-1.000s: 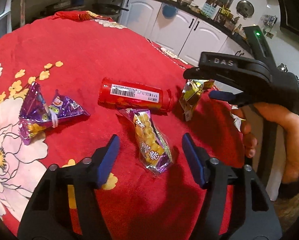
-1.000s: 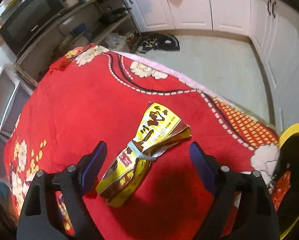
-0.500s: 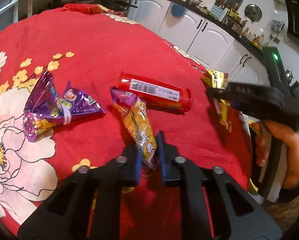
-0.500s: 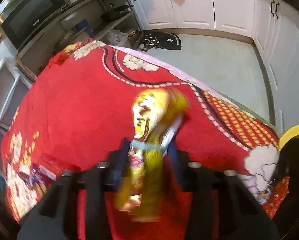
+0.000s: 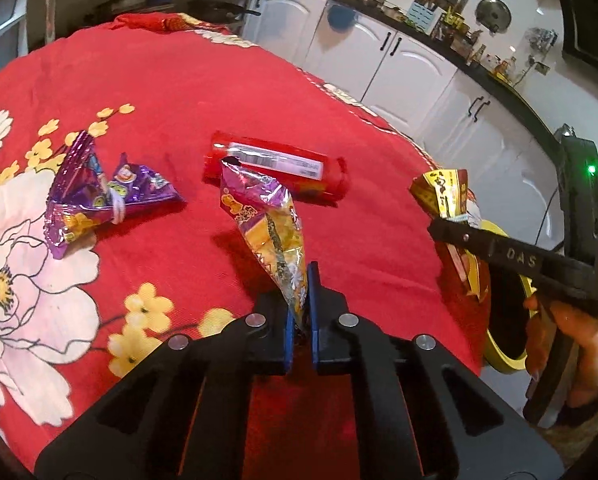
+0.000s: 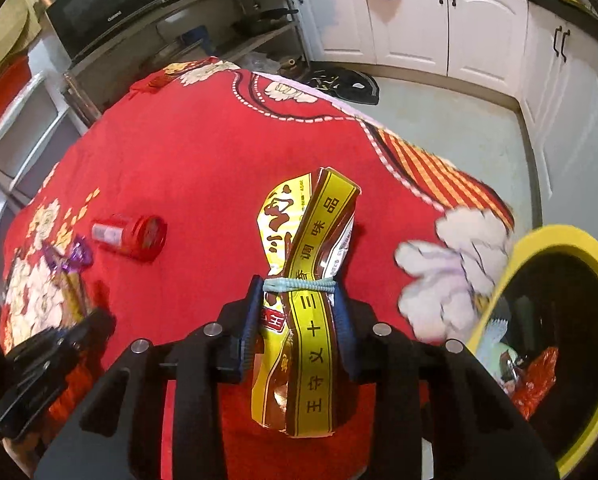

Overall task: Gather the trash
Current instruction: 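Lift the chips packet and tape measure and carry both over the yellow bin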

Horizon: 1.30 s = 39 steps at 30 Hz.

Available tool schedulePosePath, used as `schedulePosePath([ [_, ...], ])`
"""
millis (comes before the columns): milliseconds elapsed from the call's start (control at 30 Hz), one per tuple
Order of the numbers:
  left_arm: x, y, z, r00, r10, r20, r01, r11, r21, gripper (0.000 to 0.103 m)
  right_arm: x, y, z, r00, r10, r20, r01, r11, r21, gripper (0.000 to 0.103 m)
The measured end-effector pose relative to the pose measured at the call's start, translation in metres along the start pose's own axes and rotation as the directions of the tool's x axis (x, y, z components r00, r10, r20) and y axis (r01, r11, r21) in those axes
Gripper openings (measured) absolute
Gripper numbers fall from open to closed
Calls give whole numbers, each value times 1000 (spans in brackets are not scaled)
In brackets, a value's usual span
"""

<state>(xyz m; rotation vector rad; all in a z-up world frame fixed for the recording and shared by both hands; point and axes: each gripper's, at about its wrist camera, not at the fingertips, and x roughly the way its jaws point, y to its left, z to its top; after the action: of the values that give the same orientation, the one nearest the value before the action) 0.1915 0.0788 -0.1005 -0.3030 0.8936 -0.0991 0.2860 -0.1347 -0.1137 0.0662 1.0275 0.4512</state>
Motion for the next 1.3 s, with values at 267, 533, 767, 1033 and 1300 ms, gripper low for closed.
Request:
schedulePosePath([
  [267, -6, -28, 2, 1000, -17, 10, 17, 998, 56, 2, -31, -14, -20, 999, 28, 29, -29, 999, 20, 32],
  [533, -9, -65, 8, 999, -46, 25, 43, 991, 126, 2, -63, -36, -27, 997, 16, 75, -19, 999, 42, 32],
  [767, -6, -100, 12, 997, -76, 26, 69, 980, 186, 2, -91, -62, -35, 994, -11, 110, 3, 997, 72, 32],
  [1033, 2, -134, 12, 994, -108, 15, 102, 965, 241, 2, -114, -90, -45, 989, -48, 143, 31, 993, 118, 32],
  [1300, 15, -171, 13, 989, -145, -6, 140, 943, 301, 2, -133, -123, -58, 982, -85, 166, 54, 982, 182, 32],
])
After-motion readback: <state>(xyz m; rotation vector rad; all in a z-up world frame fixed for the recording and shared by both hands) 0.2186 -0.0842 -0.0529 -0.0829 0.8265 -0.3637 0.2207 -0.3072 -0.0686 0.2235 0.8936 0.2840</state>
